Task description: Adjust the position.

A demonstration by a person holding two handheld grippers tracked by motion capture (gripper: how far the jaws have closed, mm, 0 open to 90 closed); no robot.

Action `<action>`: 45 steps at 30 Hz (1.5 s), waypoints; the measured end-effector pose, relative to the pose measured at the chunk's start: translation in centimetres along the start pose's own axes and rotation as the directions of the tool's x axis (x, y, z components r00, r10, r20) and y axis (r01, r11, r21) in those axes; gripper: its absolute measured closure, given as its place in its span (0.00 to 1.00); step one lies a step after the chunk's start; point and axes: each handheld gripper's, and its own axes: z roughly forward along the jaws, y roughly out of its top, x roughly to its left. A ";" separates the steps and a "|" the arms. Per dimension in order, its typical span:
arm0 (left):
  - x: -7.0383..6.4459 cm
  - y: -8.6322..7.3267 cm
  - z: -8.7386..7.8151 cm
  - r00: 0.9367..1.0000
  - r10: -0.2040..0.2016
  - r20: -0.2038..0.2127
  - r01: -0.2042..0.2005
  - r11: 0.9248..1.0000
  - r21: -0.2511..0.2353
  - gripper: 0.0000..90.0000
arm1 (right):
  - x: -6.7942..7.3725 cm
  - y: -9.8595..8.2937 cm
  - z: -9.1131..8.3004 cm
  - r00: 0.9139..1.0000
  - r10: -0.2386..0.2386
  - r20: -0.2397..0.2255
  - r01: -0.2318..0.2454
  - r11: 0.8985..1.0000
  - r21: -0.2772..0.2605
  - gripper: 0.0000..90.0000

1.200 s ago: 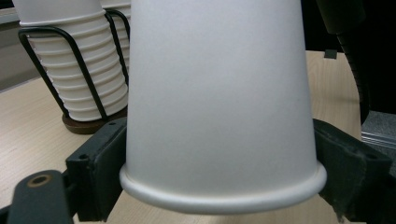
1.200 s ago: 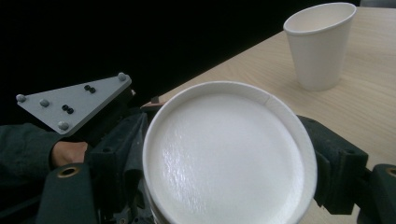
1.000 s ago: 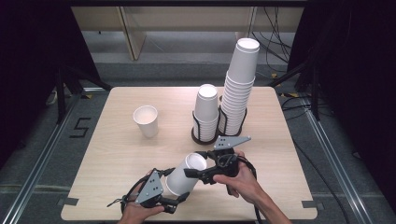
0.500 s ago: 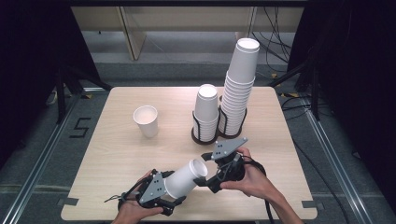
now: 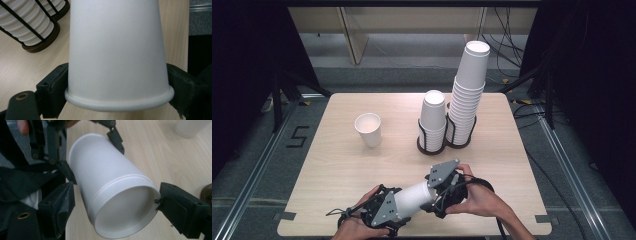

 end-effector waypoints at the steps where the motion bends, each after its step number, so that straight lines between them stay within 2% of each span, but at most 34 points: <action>1: -0.1 0.0 0.1 1.000 0.008 0.000 -0.008 1.000 -0.004 0.16 | 0.0 0.0 0.1 1.000 -0.012 -0.005 0.012 1.000 0.014 0.18; 2: -0.1 0.0 0.0 1.000 0.023 0.007 -0.023 1.000 0.011 0.16 | 0.1 0.0 0.3 1.000 -0.027 -0.011 0.028 0.999 0.027 0.18; 7: -0.6 0.3 0.3 0.998 0.062 0.027 -0.063 0.998 0.025 0.16 | 0.4 -0.2 1.3 0.994 -0.084 -0.062 0.090 0.991 0.095 0.18; 8: -0.7 0.3 0.3 0.997 0.067 0.028 -0.068 0.997 0.032 0.16 | 0.5 -0.2 1.5 0.994 -0.091 -0.068 0.098 0.989 0.108 0.18; 9: -0.7 0.3 0.2 0.996 0.079 0.031 -0.080 0.996 0.043 0.16 | 0.7 -0.2 1.6 0.995 -0.075 -0.067 0.083 0.989 0.126 0.18; 10: -0.8 0.3 0.3 0.996 0.081 0.032 -0.083 0.996 0.040 0.16 | 0.6 -0.2 1.9 0.991 -0.111 -0.078 0.120 0.985 0.126 0.18; 12: -0.8 0.3 0.3 0.996 0.080 0.039 -0.082 0.996 0.042 0.16 | 0.9 -0.3 2.1 0.994 -0.085 -0.073 0.095 0.984 0.149 0.17; 13: -0.8 0.3 0.4 0.996 0.078 0.041 -0.080 0.996 0.034 0.16 | 0.9 -0.3 2.3 0.993 -0.098 -0.064 0.108 0.980 0.165 0.17; 14: -0.9 0.2 0.4 0.996 0.077 0.048 -0.079 0.997 0.025 0.16 | 1.0 -0.4 2.5 0.993 -0.087 -0.077 0.099 0.982 0.160 0.18; 16: -1.0 0.3 0.4 0.995 0.085 0.052 -0.087 0.996 0.031 0.16 | 1.1 -0.4 2.8 0.992 -0.098 -0.083 0.110 0.980 0.165 0.18; 17: -1.0 0.3 0.4 0.995 0.085 0.048 -0.086 0.996 0.019 0.16 | 1.0 -0.4 3.0 0.988 -0.119 -0.095 0.134 0.977 0.166 0.18; 18: -1.0 0.3 0.4 0.994 0.089 0.058 -0.090 0.996 0.027 0.16 | 1.3 -0.5 3.0 0.993 -0.093 -0.079 0.106 0.977 0.183 0.20; 19: -1.1 0.3 0.4 0.994 0.087 0.060 -0.089 0.996 0.021 0.16 | 1.1 -0.4 3.2 0.987 -0.134 -0.090 0.148 0.973 0.179 0.23; 22: -1.1 0.2 0.4 0.994 0.097 0.059 -0.098 0.995 0.008 0.16 | 1.2 -0.4 3.2 0.983 -0.149 -0.106 0.166 0.970 0.176 0.25; 23: -1.0 0.2 0.3 0.993 0.094 0.072 -0.095 0.995 0.010 0.15 | 1.2 -0.5 3.1 0.983 -0.150 -0.108 0.168 0.970 0.175 0.25; 24: -0.9 0.1 0.4 0.994 0.083 0.075 -0.082 0.997 -0.010 0.14 | 1.2 -0.6 2.9 0.985 -0.138 -0.106 0.155 0.972 0.177 0.26; 25: -0.8 0.0 0.4 0.993 0.073 0.087 -0.072 0.997 -0.021 0.12 | 1.0 -0.6 2.9 0.980 -0.166 -0.114 0.183 0.969 0.164 0.26; 27: -0.7 -0.4 0.5 0.995 0.028 0.094 -0.020 0.997 -0.077 0.10 | 0.9 -0.6 2.7 0.976 -0.178 -0.129 0.195 0.972 0.133 0.26; 28: -0.6 -0.6 0.5 0.996 0.009 0.094 0.000 0.995 -0.097 0.09 | 0.9 -0.7 2.4 0.979 -0.163 -0.119 0.179 0.974 0.140 0.26; 29: -0.5 -0.7 0.5 0.994 -0.022 0.103 0.035 0.992 -0.124 0.09 | 0.5 -0.8 2.3 0.974 -0.189 -0.126 0.204 0.971 0.125 0.26; 30: -0.2 -0.9 0.4 0.994 -0.039 0.101 0.054 0.987 -0.149 0.09 | 0.4 -0.9 2.2 0.974 -0.179 -0.139 0.194 0.975 0.104 0.26; 31: 0.1 -1.1 0.2 0.991 -0.074 0.109 0.093 0.980 -0.174 0.09 | 0.2 -1.0 2.0 0.975 -0.176 -0.134 0.189 0.977 0.093 0.26; 32: 0.4 -1.3 0.1 0.988 -0.099 0.119 0.121 0.973 -0.197 0.09 | 0.0 -1.1 1.9 0.973 -0.176 -0.149 0.187 0.980 0.066 0.26; 33: 0.6 -1.5 0.0 0.985 -0.125 0.116 0.150 0.960 -0.234 0.08 | -0.2 -1.2 1.5 0.977 -0.167 -0.130 0.176 0.983 0.059 0.26; 34: 0.8 -1.6 -0.1 0.981 -0.153 0.116 0.179 0.949 -0.259 0.08 | -0.4 -1.3 1.3 0.979 -0.157 -0.132 0.164 0.986 0.040 0.26; 35: 1.0 -1.7 -0.2 0.975 -0.177 0.132 0.209 0.933 -0.292 0.08 | -0.7 -1.4 1.0 0.979 -0.159 -0.125 0.163 0.986 0.021 0.26; 36: 1.0 -1.7 -0.3 0.974 -0.184 0.132 0.217 0.927 -0.306 0.08 | -0.7 -1.5 0.5 0.986 -0.110 -0.127 0.113 0.993 0.022 0.26; 37: 1.0 -1.7 -0.3 0.973 -0.189 0.136 0.224 0.916 -0.332 0.09 | -1.0 -1.5 0.3 0.982 -0.133 -0.134 0.132 0.991 -0.016 0.26; 39: 0.9 -1.5 -0.4 0.974 -0.184 0.131 0.219 0.909 -0.354 0.09 | -1.2 -1.6 0.1 0.980 -0.129 -0.151 0.122 0.991 -0.055 0.26; 41: 0.8 -1.4 -0.5 0.976 -0.181 0.125 0.215 0.907 -0.363 0.08 | -1.1 -1.7 0.0 0.977 -0.112 -0.181 0.100 0.992 -0.076 0.26; 43: 0.7 -1.4 -0.5 0.976 -0.180 0.126 0.215 0.897 -0.386 0.07 | -1.1 -1.7 0.0 0.976 -0.112 -0.189 0.097 0.991 -0.089 0.26; 44: 0.7 -1.3 -0.6 0.975 -0.181 0.130 0.218 0.895 -0.389 0.07 | -1.1 -1.6 0.0 0.974 -0.114 -0.195 0.097 0.991 -0.097 0.26; 45: 0.7 -1.3 -0.6 0.974 -0.182 0.135 0.222 0.889 -0.400 0.07 | -1.1 -1.6 0.1 0.973 -0.113 -0.203 0.093 0.990 -0.104 0.26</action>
